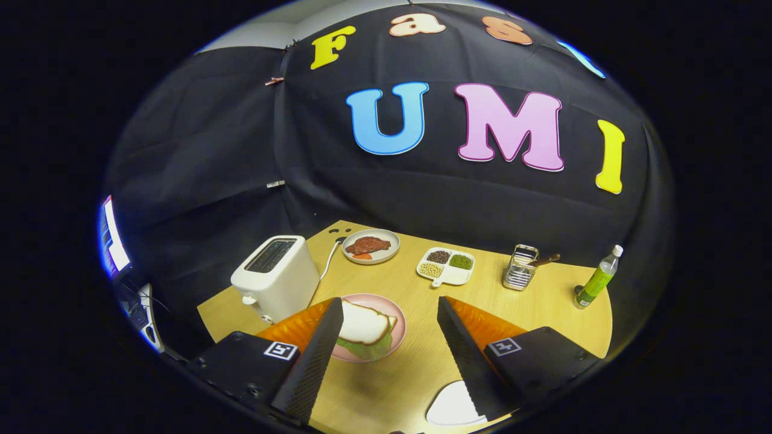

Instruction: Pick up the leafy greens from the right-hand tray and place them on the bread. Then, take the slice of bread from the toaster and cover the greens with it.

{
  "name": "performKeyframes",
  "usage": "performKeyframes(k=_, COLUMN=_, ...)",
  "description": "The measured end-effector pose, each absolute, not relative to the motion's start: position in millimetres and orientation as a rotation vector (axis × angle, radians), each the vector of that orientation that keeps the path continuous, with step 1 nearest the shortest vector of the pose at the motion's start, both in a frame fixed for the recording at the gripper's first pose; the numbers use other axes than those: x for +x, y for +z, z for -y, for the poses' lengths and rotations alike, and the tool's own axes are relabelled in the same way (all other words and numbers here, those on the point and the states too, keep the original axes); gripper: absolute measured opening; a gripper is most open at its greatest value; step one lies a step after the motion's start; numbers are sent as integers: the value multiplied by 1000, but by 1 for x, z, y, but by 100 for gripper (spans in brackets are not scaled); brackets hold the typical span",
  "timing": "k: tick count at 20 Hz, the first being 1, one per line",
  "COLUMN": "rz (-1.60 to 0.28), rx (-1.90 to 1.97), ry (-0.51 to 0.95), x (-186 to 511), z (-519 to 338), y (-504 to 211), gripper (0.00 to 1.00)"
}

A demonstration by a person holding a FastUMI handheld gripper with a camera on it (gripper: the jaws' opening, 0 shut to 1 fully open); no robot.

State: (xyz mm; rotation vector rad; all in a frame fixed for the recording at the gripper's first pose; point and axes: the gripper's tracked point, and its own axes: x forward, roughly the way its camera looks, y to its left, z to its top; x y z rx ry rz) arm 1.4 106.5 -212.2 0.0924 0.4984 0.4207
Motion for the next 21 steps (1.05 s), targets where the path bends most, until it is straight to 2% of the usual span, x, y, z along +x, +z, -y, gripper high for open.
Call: performKeyframes(k=21, rz=-474, rx=43, ry=404, x=-16, z=-97, y=-211, gripper=98)
